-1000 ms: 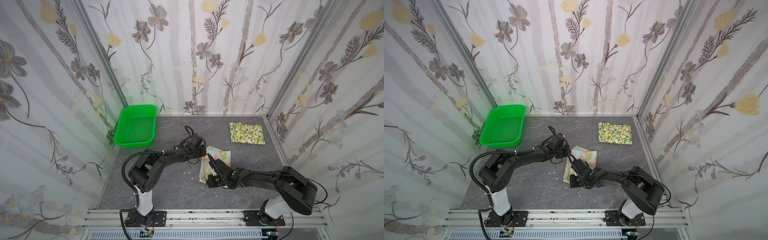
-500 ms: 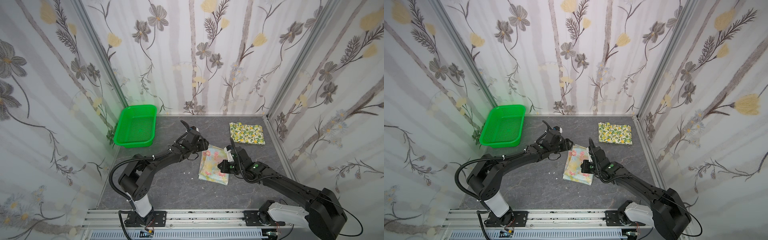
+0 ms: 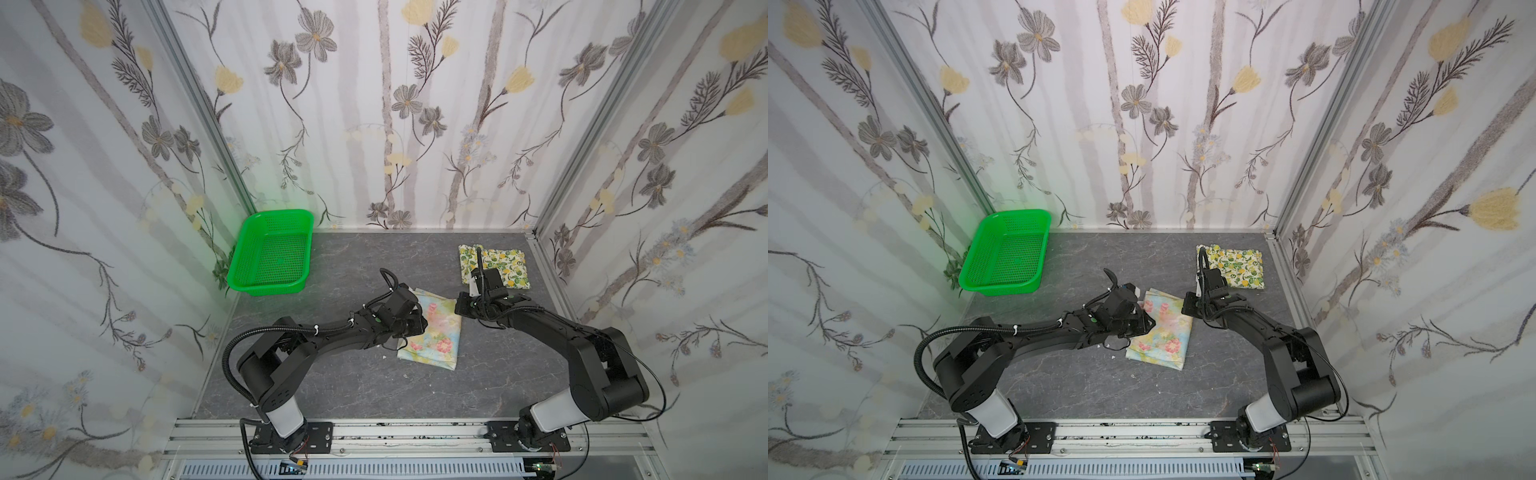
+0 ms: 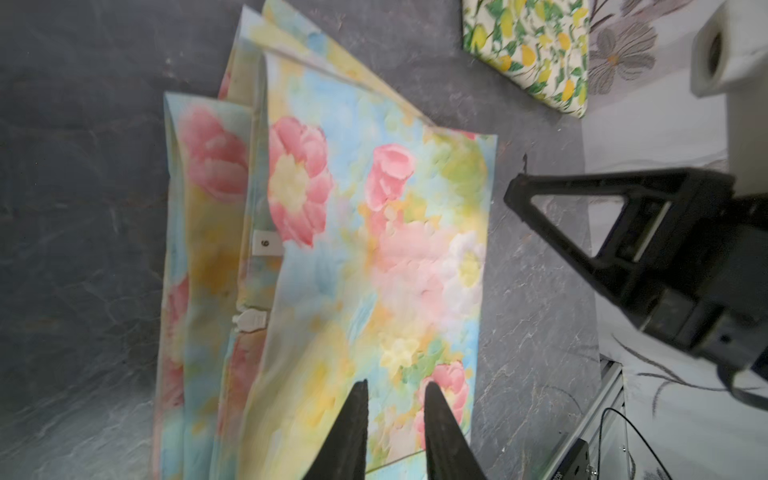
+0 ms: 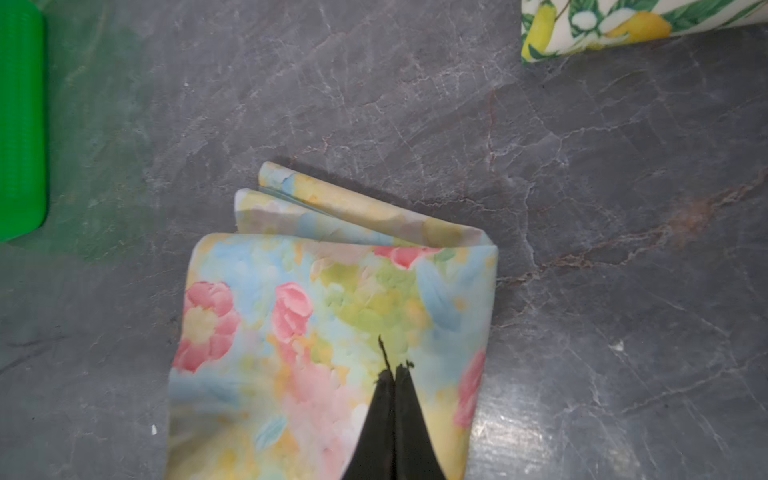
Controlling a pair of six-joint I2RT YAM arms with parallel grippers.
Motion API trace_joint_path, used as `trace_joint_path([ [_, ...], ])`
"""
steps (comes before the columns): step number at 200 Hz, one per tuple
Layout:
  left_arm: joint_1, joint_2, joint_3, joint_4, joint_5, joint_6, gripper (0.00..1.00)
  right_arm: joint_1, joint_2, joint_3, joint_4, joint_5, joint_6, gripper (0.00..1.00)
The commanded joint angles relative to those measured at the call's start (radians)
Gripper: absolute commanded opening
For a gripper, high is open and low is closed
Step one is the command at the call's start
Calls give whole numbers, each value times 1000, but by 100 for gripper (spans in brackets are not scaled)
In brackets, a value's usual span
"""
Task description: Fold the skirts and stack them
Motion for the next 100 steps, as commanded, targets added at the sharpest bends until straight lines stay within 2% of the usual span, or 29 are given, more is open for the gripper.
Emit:
trace_joint_path([
  [1,-8,30,-17,8,12,-46,25,0,67,30,40,-12,-35,0],
  [35,-3,44,-46,7,10,-50,25,1,106,3,72,-7,-18,0],
  [100,81,52,-89,1,49,-8,24,6,18,-164,131,-24,55,0],
])
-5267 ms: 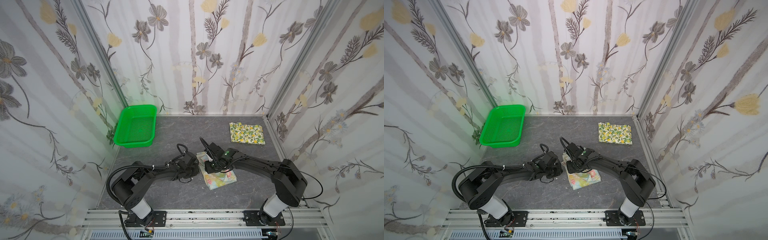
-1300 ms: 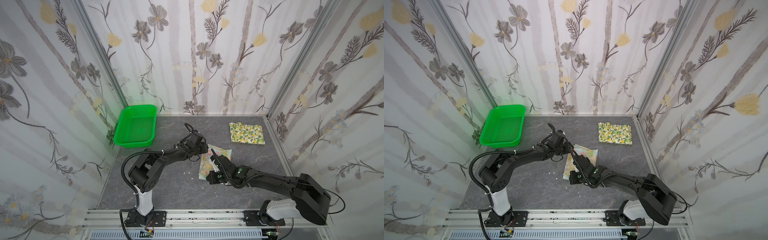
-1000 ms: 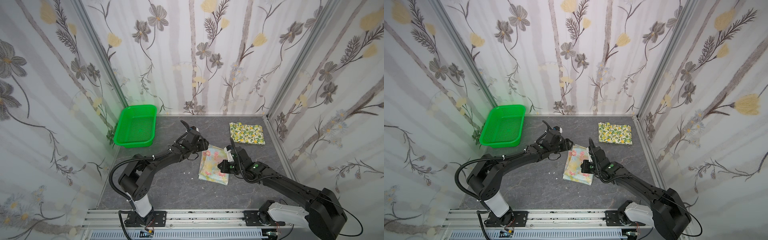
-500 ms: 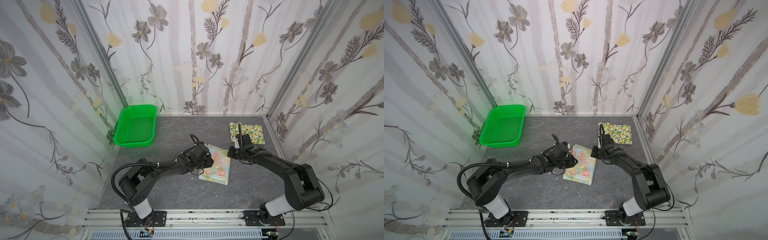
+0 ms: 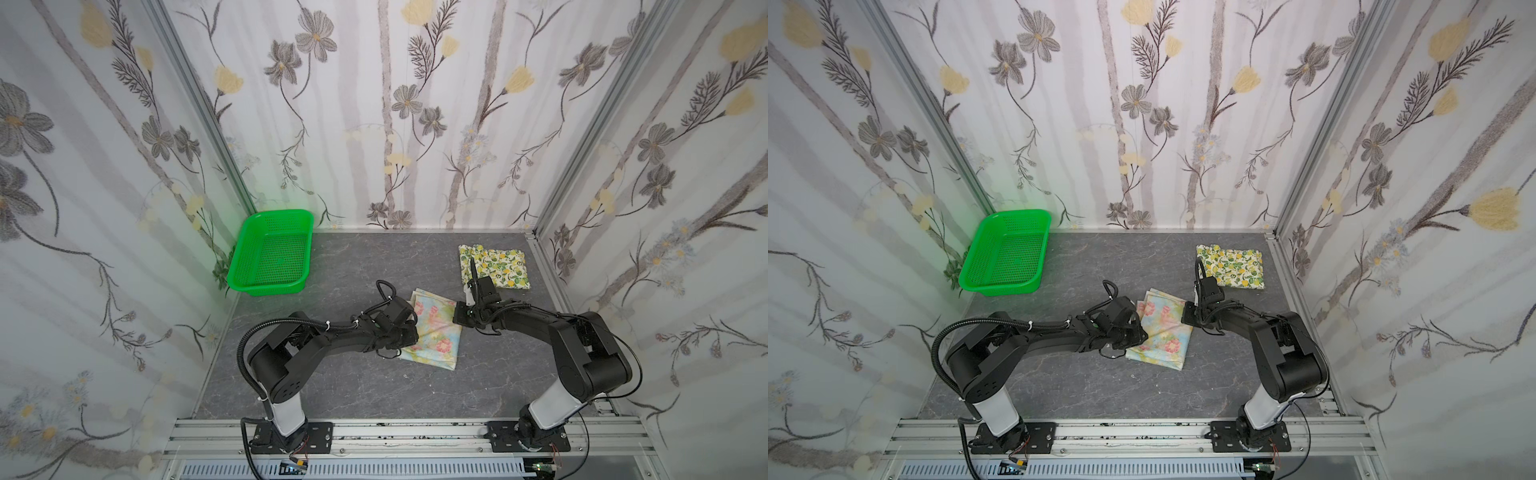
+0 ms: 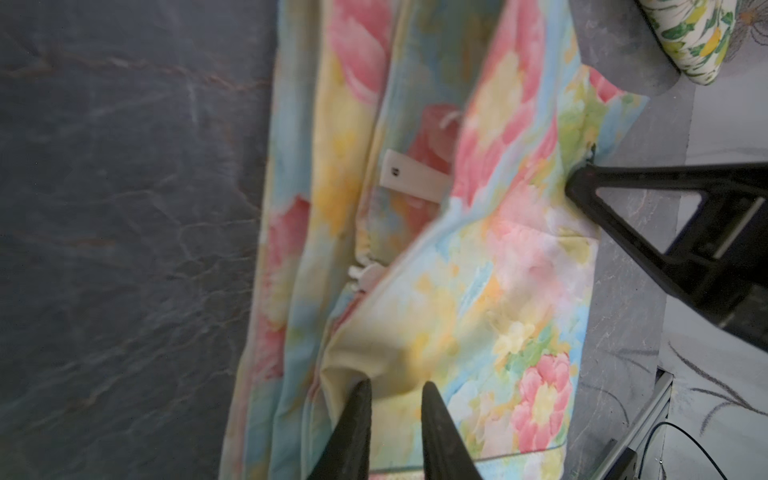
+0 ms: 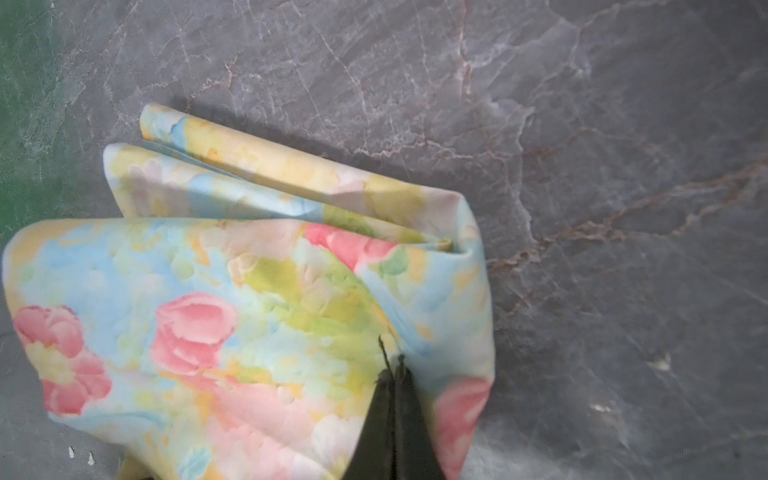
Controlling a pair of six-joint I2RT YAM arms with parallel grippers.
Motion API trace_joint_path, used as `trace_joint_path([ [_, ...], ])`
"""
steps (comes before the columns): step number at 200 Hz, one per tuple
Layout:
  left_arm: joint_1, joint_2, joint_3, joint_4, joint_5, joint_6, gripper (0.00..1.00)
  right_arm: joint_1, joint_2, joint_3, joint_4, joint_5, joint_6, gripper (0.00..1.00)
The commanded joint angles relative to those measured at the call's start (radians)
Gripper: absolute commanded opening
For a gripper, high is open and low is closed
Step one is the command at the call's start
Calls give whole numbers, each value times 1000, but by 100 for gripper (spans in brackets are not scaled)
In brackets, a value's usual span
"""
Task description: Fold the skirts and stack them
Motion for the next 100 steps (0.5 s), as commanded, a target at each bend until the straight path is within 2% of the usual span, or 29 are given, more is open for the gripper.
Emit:
trace_joint_path([
  [1,31,0,-14,-3,12,26,25,6,-36,-67,57,-17,45,0],
  [35,88,2,-6,-33,15,78,25,59,-119,-164,66,-13,111,0],
  [61,122,-8,22,-93,-24,143,25,145,-231,-218,56,-6,188,0],
  [78,135,-29,39,-122,-50,182,25,185,-300,-225,41,-20,224,0],
  [100,133,-84,55,-122,-51,220,27,186,-381,-200,7,-34,224,0],
])
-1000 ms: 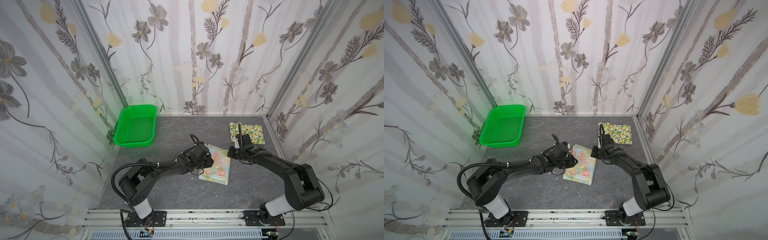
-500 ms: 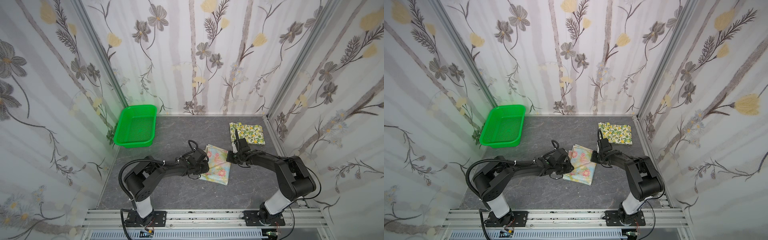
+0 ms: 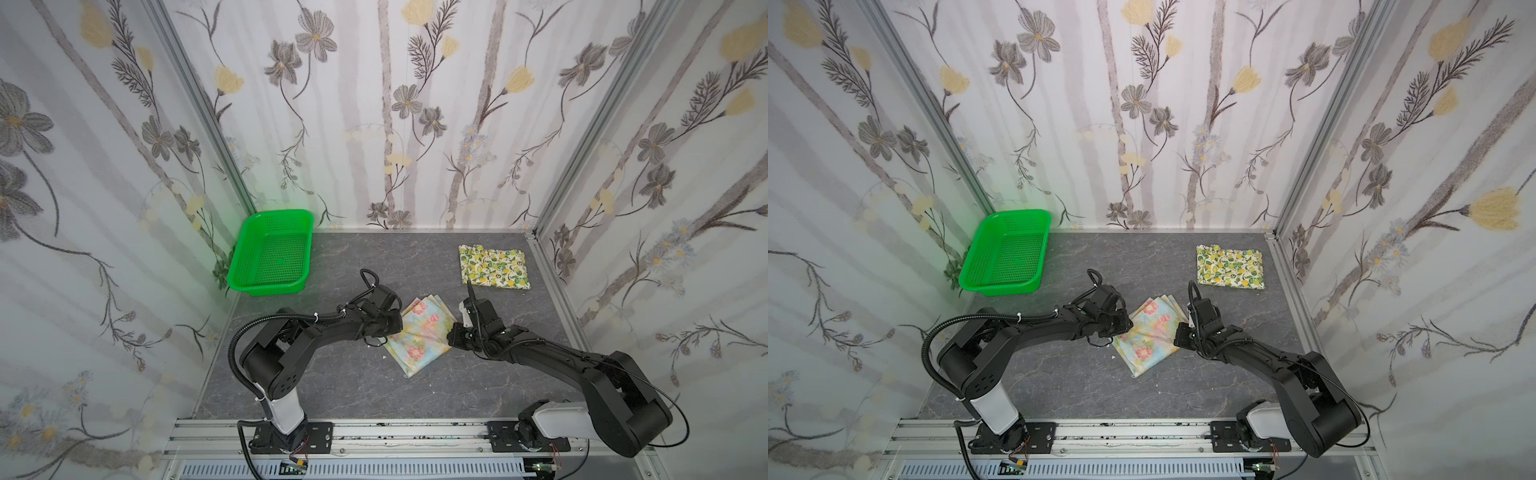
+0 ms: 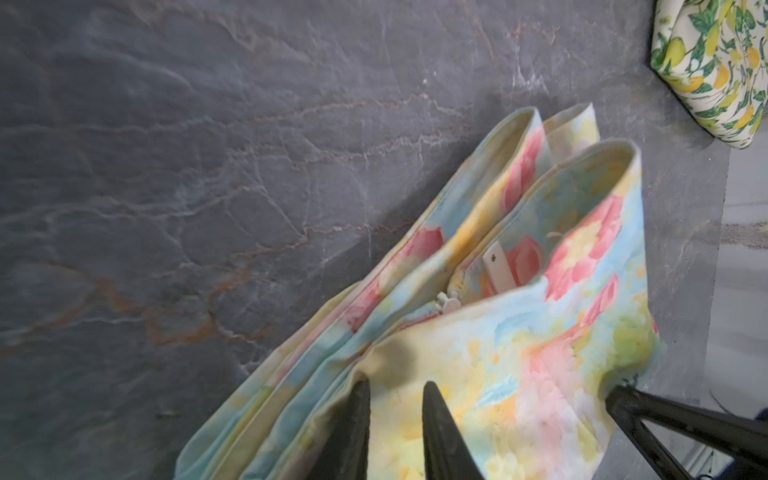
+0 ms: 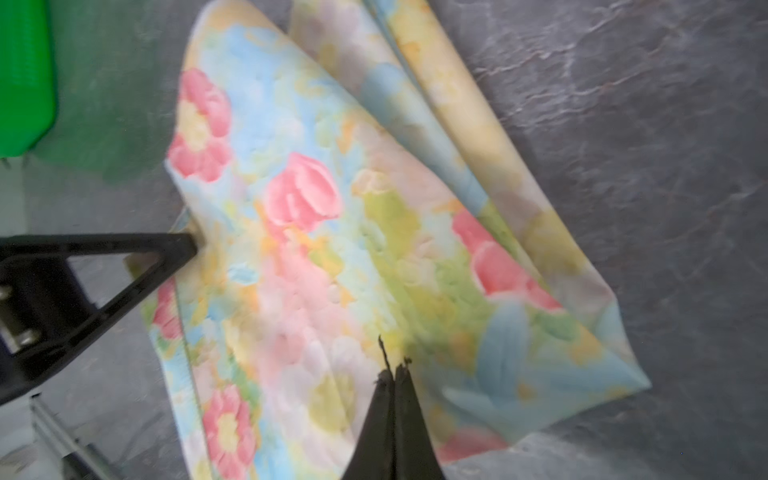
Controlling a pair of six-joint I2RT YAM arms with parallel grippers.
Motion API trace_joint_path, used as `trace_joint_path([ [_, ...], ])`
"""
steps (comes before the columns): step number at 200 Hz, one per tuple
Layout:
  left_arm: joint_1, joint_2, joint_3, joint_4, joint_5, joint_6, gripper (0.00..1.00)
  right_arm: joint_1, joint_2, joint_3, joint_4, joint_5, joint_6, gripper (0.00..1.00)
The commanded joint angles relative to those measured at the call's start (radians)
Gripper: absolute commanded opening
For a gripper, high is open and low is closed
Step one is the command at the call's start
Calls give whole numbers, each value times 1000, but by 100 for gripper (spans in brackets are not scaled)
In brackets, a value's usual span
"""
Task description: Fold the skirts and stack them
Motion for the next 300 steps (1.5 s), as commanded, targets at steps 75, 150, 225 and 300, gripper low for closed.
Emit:
trace_joint_path([
  [75,-164,-95,11,-27,20,6,30,-58,161,234,-10,-26,-144,0],
  [150,-258,-69,-75,-23,6,-79,28,-89,334,272,57,-53,-154,0],
  [225,-252,-84,-159,-26,18,-77,27,-111,314,152,113,-47,-87,0],
  [300,-142,-185,-247,-42,0,-48,26,-72,146,-28,115,-52,20,0],
])
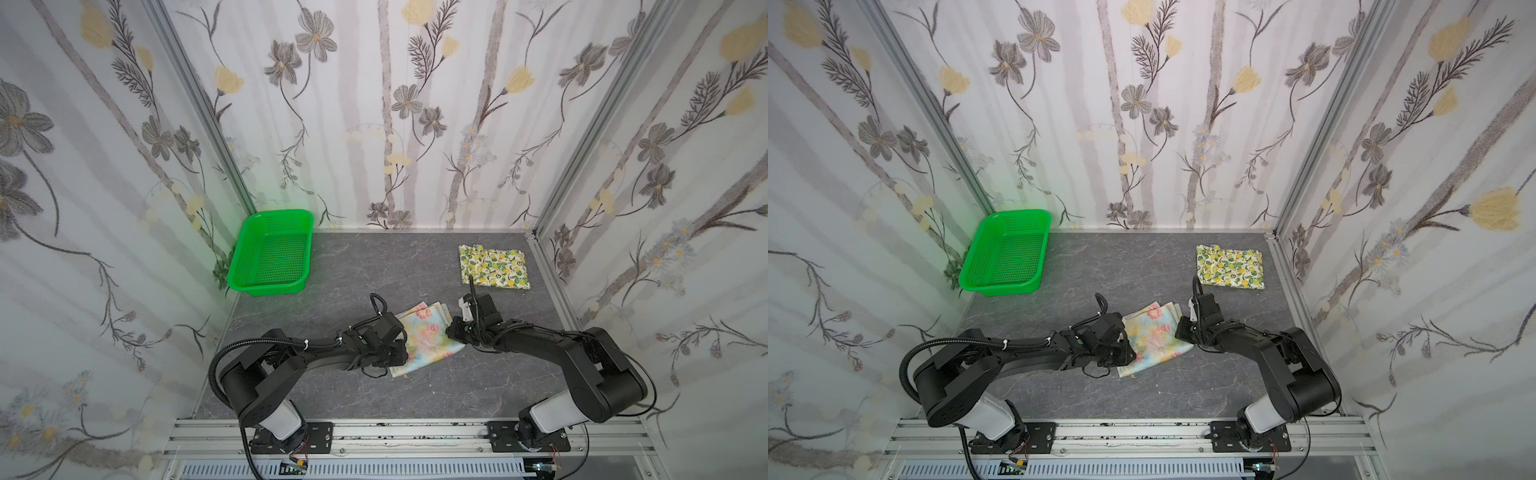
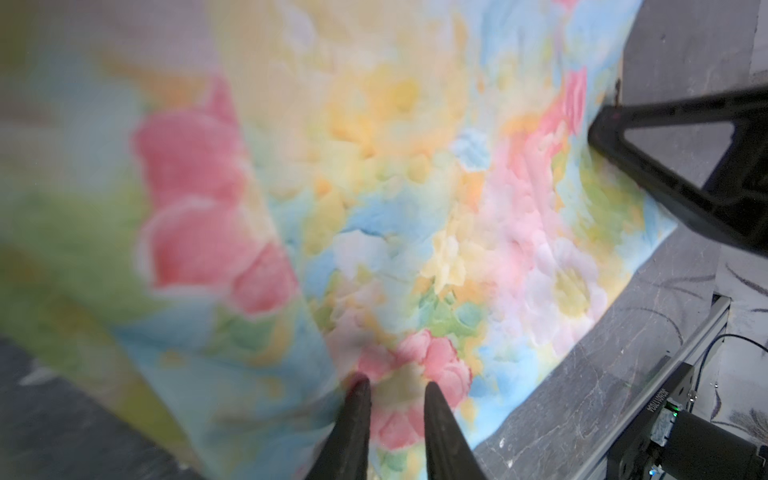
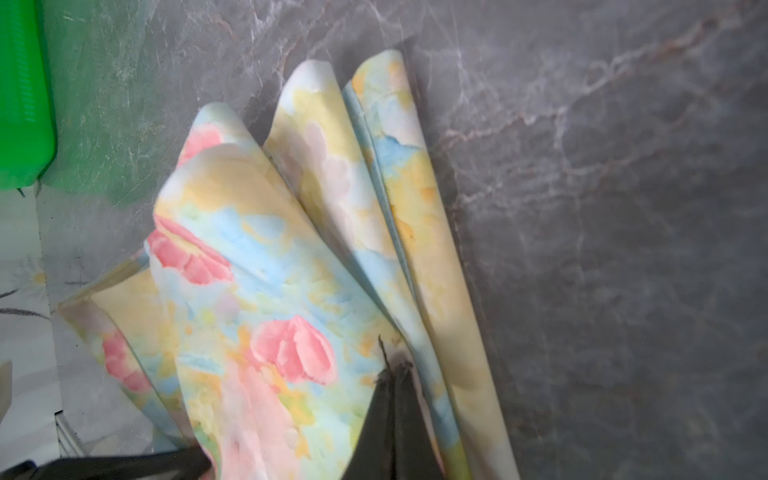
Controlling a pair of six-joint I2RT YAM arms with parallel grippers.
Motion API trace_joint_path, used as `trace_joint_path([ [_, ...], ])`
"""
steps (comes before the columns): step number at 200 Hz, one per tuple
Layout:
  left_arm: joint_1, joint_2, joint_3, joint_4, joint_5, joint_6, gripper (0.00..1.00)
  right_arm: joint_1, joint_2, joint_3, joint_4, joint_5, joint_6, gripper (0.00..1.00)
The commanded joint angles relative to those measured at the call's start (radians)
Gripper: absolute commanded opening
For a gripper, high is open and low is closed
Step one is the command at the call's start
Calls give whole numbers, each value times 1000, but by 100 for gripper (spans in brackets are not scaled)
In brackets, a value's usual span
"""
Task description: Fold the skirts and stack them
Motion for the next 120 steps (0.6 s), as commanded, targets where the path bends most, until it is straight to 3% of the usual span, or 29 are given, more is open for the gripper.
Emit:
trace_joint_path([
  [1,37,-23,-17,-63,-30,26,26,23,-47,-37,-23,22,60,0],
  [43,95,-40,-1,-93,-58,74,26,107,-177,-84,-14,25,153,0],
  [73,106,-103,28,-116,-88,89,27,115,-239,-47,-48,48,131,0],
  [120,89,-174,8,-114,-50,62,30,112,-109,122,-67,55,17,0],
])
